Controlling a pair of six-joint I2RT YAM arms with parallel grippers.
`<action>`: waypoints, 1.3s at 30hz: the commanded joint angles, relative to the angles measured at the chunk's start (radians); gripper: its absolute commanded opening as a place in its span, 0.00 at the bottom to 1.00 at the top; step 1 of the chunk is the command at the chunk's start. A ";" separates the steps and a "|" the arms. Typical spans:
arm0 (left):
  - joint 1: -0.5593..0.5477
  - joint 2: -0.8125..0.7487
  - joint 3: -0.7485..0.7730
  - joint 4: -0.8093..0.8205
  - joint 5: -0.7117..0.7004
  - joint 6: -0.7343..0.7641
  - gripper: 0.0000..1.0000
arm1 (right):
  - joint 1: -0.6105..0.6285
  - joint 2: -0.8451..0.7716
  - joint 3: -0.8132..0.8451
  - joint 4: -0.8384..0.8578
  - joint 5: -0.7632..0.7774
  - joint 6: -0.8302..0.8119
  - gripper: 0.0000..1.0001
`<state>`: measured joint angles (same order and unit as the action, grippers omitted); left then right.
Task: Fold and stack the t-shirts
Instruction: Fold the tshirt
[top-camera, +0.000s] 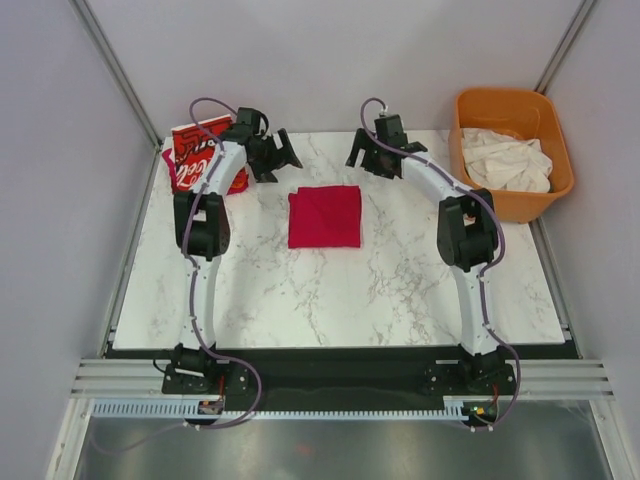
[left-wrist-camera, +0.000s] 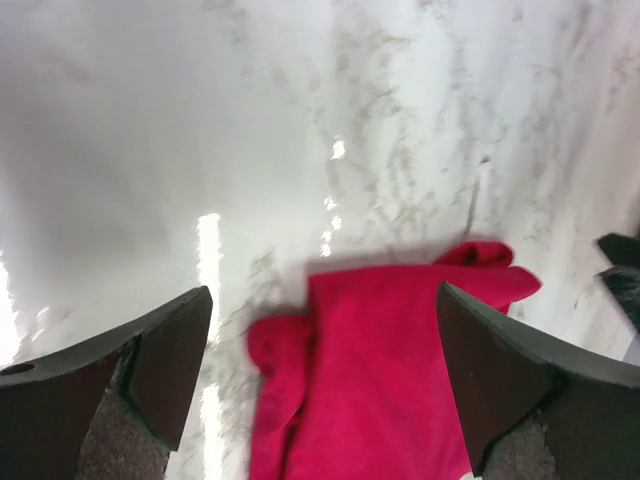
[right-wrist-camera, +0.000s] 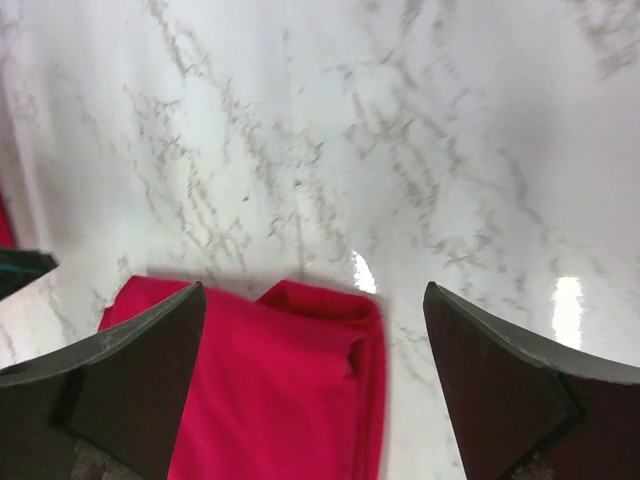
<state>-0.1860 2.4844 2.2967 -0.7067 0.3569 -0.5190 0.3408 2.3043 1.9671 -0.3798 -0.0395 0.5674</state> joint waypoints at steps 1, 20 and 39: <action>0.008 -0.122 0.025 -0.122 -0.007 0.014 1.00 | -0.020 -0.068 0.086 -0.004 0.043 -0.058 0.98; -0.012 -0.418 -0.790 0.121 -0.001 0.114 0.90 | -0.020 -0.667 -0.681 0.122 -0.177 -0.047 0.97; -0.032 -0.315 -0.870 0.121 -0.001 0.114 0.90 | -0.020 -0.931 -0.860 0.041 -0.198 -0.093 0.98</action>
<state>-0.2039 2.0766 1.4868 -0.5701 0.3771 -0.4469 0.3229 1.3762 1.1107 -0.3351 -0.2291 0.4923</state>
